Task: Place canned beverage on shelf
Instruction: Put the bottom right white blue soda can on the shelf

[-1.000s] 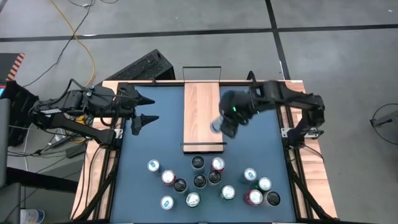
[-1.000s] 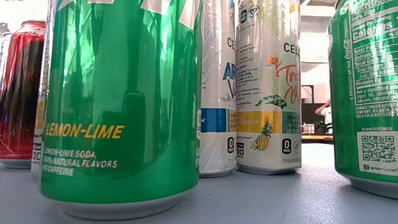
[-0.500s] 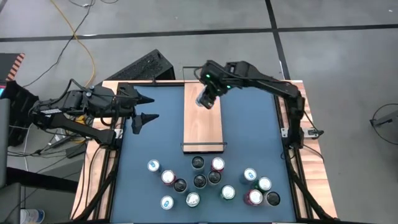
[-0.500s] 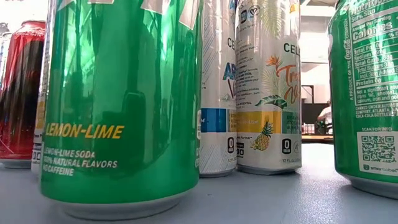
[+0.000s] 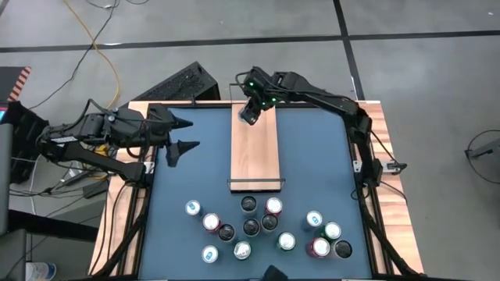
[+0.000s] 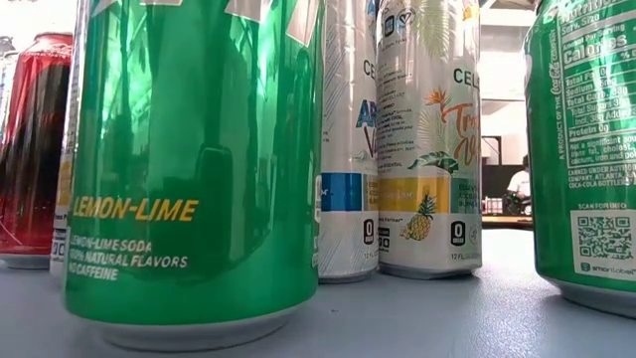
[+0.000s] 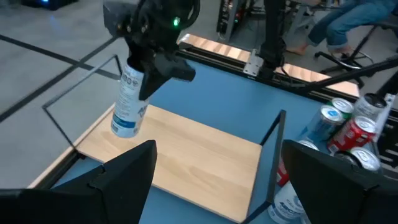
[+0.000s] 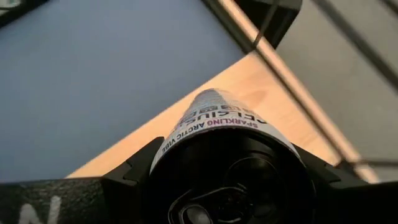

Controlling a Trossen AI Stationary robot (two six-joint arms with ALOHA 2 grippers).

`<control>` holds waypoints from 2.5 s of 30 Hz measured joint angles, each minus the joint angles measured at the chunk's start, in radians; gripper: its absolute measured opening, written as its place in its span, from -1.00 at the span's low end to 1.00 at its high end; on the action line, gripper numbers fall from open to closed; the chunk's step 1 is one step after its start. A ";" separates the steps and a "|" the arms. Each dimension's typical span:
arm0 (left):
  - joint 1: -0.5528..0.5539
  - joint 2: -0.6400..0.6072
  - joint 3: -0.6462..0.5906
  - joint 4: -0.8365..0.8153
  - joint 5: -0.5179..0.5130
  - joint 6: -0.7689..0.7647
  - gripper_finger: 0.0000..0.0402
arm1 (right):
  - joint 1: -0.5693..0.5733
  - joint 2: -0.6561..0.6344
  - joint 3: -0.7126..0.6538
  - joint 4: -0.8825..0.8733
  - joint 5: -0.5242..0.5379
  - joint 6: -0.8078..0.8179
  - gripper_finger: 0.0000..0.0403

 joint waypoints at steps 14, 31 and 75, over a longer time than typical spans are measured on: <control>0.085 0.000 0.000 0.002 -0.069 -0.090 0.65 | -0.156 0.018 -0.001 -0.175 0.095 -0.171 0.21; 0.169 0.000 0.000 0.001 -0.068 -0.099 0.65 | -0.184 0.051 -0.001 -0.203 0.022 -0.262 0.21; 0.169 0.001 0.000 0.000 -0.079 -0.111 0.65 | -0.119 0.096 0.000 -0.157 -0.170 -0.374 0.38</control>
